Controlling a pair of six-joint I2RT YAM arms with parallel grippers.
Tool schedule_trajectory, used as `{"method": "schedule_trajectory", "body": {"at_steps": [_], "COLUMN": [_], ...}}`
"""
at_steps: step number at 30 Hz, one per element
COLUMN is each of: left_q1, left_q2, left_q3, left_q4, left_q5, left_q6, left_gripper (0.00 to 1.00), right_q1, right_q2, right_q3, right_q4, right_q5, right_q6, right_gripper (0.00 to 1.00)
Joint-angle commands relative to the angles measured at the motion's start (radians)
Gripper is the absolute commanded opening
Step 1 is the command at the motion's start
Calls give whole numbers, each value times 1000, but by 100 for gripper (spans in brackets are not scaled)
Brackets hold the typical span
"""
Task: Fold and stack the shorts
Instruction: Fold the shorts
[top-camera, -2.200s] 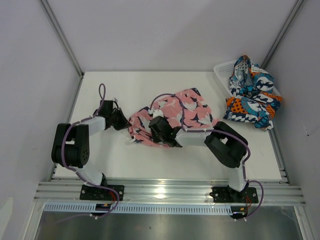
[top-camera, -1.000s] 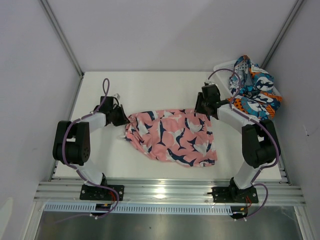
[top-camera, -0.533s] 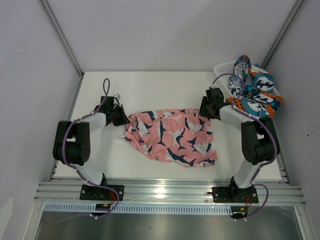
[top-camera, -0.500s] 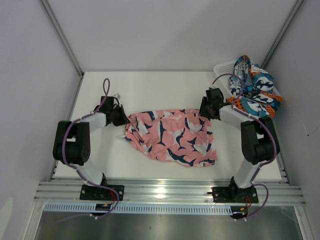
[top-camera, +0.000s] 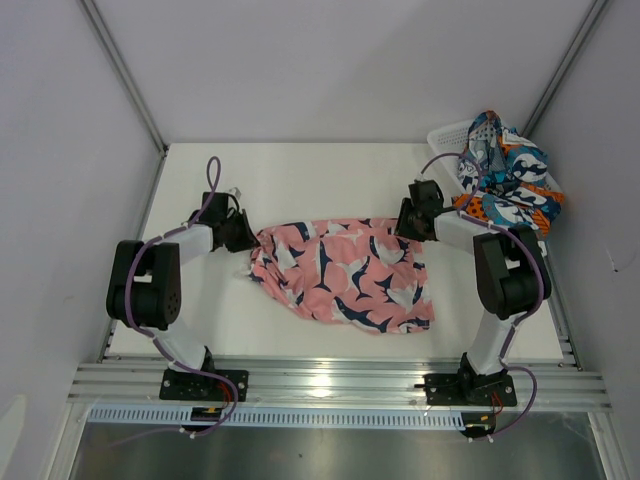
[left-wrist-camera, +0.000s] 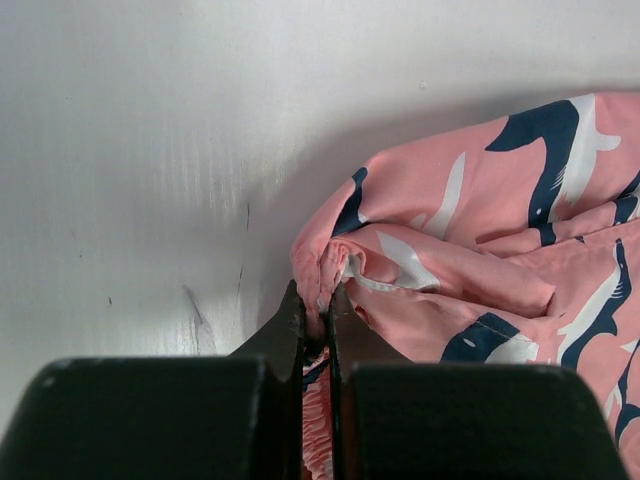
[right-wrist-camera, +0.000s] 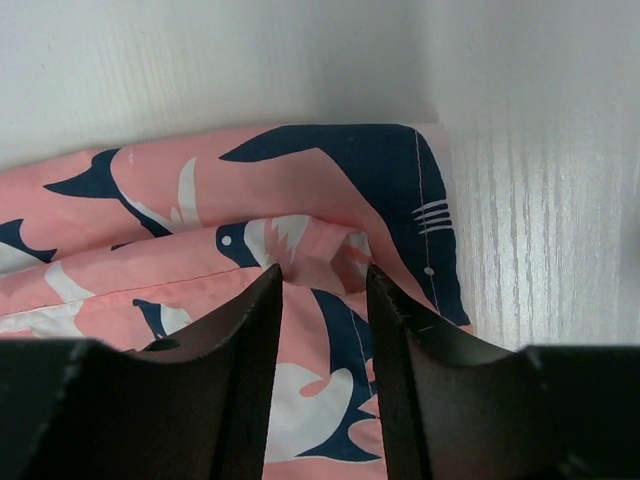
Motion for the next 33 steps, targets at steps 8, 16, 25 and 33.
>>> {"method": "schedule_trajectory", "body": {"at_steps": [8, 16, 25, 33], "left_q1": [-8, -7, -8, -8], "left_q2": [14, 14, 5, 8], "left_q3": [38, 40, 37, 38], "left_q4": [-6, -9, -11, -14], "left_q5": [-21, -27, -39, -39], "left_q6": [30, 35, 39, 41], "left_gripper": [0, 0, 0, 0], "right_q1": [-5, -22, -71, -98], "right_q2": [4, -69, -157, -139], "right_q3": [19, -9, -21, 11], "right_q4": [63, 77, 66, 66], "right_q5": [-29, 49, 168, 237], "right_q6": [3, 11, 32, 52], "right_gripper": [0, 0, 0, 0]}}
